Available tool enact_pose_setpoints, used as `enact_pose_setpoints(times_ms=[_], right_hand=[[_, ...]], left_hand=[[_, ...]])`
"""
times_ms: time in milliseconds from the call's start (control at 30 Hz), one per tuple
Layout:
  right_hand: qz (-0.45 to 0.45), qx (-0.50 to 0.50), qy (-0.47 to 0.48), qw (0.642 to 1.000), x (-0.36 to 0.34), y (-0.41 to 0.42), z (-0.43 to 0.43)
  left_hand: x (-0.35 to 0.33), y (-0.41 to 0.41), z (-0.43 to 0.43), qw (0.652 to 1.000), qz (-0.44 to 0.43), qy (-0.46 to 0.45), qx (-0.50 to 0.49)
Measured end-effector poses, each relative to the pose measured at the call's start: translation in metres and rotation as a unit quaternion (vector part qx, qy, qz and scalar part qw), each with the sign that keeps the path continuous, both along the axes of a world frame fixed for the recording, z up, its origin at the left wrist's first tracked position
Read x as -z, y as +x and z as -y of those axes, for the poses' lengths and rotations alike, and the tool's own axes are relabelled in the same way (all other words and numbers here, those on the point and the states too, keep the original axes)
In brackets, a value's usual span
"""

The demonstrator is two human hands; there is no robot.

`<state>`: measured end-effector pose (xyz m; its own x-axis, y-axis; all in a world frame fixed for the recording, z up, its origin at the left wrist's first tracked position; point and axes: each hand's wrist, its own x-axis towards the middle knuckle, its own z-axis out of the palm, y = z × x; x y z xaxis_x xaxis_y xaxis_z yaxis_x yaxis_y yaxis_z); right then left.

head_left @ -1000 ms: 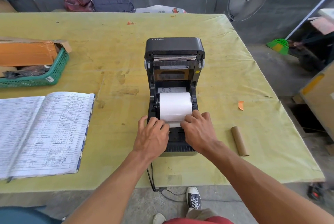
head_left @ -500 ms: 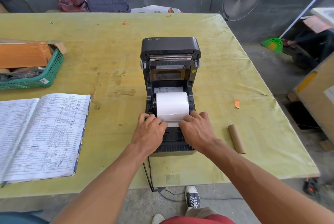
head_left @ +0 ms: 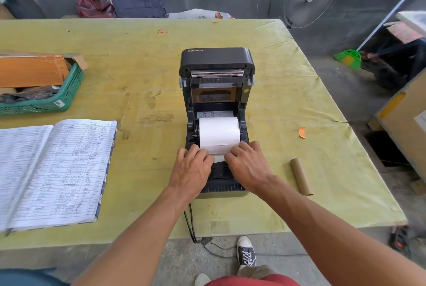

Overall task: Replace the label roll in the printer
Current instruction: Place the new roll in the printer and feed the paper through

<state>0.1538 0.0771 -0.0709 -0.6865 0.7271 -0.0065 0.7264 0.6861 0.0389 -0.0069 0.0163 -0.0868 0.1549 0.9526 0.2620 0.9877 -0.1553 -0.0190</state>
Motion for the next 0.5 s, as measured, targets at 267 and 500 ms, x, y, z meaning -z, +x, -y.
enact_pose_setpoints(times_ms=[267, 500], right_hand=[[-0.008, 0.03, 0.023, 0.999, 0.003, -0.002, 0.014], [-0.04, 0.048, 0.046, 0.997, 0.014, 0.006, 0.024]], left_hand=[[0.001, 0.01, 0.004, 0.999, -0.018, -0.013, -0.047], [0.002, 0.01, 0.01, 0.999, -0.027, -0.008, -0.046]])
